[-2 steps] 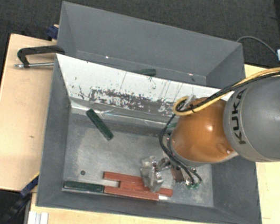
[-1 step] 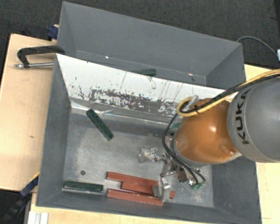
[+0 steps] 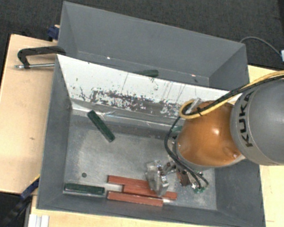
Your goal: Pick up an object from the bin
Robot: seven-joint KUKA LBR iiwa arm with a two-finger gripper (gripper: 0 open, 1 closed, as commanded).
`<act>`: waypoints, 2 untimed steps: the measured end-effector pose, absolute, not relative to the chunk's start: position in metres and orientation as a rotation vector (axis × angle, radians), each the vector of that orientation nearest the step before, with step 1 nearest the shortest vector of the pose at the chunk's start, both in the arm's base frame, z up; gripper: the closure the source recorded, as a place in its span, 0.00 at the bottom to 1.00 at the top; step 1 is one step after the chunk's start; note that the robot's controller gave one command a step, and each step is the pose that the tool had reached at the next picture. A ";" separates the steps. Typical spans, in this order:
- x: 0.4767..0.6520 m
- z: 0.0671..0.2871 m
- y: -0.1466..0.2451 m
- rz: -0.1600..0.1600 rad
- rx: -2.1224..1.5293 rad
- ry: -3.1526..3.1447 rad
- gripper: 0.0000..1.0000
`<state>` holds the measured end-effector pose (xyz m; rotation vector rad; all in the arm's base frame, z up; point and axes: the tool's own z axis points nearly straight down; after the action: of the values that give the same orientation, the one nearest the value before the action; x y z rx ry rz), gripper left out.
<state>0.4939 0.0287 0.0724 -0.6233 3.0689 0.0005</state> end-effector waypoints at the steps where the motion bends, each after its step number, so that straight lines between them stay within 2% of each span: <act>1: 0.494 0.072 0.029 0.000 -0.623 3.069 1.00; 2: 0.501 0.134 0.048 0.002 -0.650 3.073 1.00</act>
Offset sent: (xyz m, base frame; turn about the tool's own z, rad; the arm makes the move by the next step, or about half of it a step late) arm 0.0209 0.0453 0.1476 -0.0376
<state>0.5012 0.0482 0.1338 -0.6504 3.0730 0.0023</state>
